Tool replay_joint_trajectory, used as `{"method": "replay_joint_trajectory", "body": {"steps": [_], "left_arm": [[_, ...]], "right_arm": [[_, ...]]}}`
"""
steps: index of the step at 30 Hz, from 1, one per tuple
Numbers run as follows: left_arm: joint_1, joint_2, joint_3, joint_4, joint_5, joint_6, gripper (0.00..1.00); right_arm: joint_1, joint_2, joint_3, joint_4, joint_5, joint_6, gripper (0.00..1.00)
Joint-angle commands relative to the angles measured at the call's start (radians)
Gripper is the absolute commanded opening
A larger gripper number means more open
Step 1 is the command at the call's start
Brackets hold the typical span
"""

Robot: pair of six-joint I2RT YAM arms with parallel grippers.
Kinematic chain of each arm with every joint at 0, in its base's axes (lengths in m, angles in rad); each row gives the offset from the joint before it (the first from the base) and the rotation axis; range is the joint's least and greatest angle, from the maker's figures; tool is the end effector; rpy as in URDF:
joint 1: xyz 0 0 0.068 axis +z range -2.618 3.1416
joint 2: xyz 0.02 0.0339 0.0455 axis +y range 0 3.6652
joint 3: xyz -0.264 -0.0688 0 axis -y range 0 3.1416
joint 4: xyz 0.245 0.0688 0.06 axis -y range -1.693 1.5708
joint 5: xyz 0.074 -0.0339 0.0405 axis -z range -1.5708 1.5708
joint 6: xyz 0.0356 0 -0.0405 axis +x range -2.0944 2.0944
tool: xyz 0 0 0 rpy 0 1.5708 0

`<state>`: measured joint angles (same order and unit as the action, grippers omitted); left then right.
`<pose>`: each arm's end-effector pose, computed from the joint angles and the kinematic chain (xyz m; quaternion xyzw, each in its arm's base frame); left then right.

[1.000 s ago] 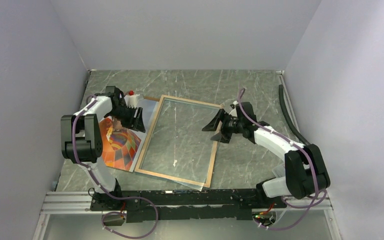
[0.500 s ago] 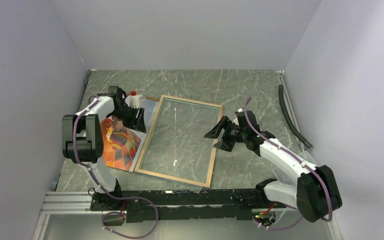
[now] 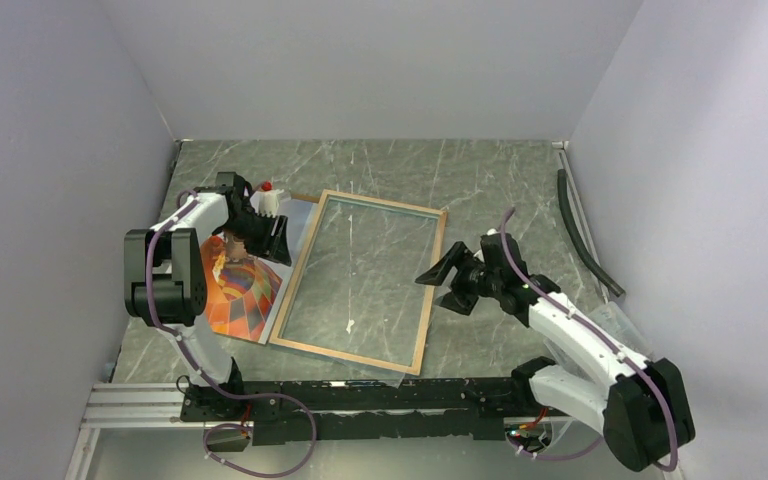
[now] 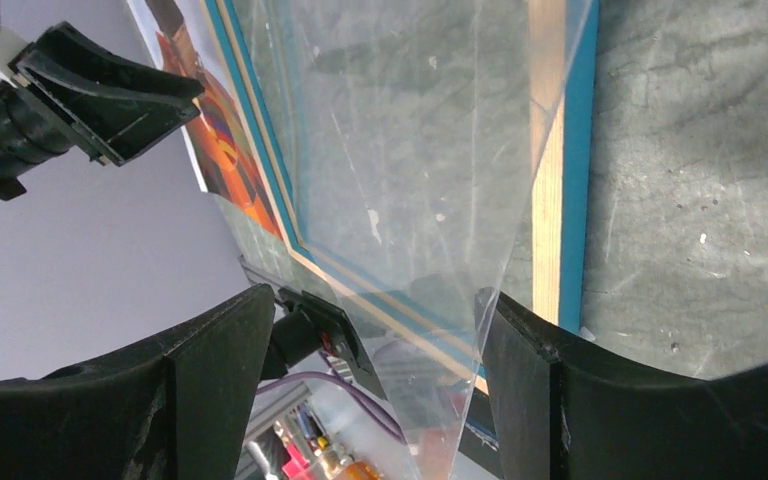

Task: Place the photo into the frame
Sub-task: Place the photo frame item in the photo frame.

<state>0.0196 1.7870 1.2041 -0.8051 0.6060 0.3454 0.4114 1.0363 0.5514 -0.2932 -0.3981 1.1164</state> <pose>0.3333 -0.0137 0.1850 0.1810 0.9335 -0.2764 0.1396 0.1836 0.0952 0.2046 0.2405 0.8750 0.3935 0.1471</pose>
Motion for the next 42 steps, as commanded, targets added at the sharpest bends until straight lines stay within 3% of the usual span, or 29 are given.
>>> {"method": "replay_joint_trajectory", "body": {"steps": [1,7,16,18,23,31,38,42], "left_arm": [[-0.002,0.005,0.004,0.011,0.008,-0.005,0.51],[-0.003,0.013,0.011,0.009,0.008,-0.010,0.50],[-0.003,0.022,0.013,0.005,0.000,-0.010,0.50],[-0.003,0.028,0.016,0.002,0.005,-0.015,0.50],[-0.003,0.044,0.018,-0.004,-0.006,-0.012,0.47],[-0.003,0.043,0.011,-0.003,-0.030,-0.009,0.41],[-0.006,0.075,0.003,0.008,-0.002,-0.024,0.31],[-0.012,0.091,-0.002,0.014,0.014,-0.035,0.30]], "right_arm": [[0.007,-0.085,-0.052,-0.002,0.075,0.086,0.76],[0.038,-0.186,-0.145,0.072,0.170,0.181,0.73],[0.099,-0.151,-0.145,0.149,0.212,0.204,0.65],[0.129,-0.148,-0.141,0.153,0.248,0.214,0.59],[0.168,-0.146,-0.091,0.088,0.351,0.187,0.27],[0.169,-0.099,0.142,-0.066,0.395,-0.039,0.00],[0.155,0.014,0.435,-0.198,0.303,-0.292,0.00],[0.140,0.063,0.539,-0.230,0.223,-0.357,0.00]]}}
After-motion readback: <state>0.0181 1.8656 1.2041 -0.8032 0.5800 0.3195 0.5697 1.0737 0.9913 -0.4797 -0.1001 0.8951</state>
